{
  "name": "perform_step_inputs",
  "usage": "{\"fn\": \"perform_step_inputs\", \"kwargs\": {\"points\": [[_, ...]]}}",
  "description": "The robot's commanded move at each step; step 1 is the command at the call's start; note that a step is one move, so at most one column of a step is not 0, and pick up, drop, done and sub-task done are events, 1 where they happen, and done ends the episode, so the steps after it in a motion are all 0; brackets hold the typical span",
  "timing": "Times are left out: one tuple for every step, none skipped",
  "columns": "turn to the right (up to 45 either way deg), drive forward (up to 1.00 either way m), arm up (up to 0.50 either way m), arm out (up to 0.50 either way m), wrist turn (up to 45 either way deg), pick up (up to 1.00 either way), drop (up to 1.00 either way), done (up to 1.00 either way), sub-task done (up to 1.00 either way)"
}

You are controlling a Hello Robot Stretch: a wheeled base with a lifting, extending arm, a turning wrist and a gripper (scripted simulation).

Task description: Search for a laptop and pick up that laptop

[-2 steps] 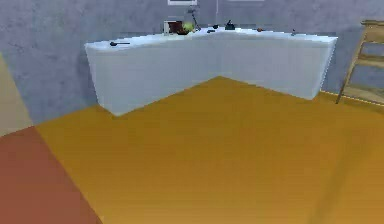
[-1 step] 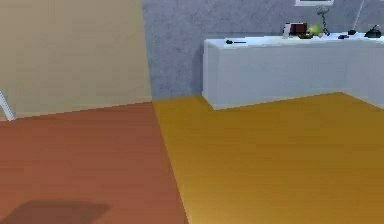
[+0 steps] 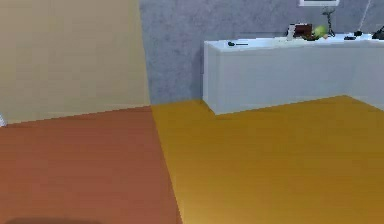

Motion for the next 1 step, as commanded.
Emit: {"fn": "perform_step_inputs", "kwargs": {"points": [[45.0,0.0,0.0,0.0,0.0,0.0,0.0,0.0,0.0]]}}
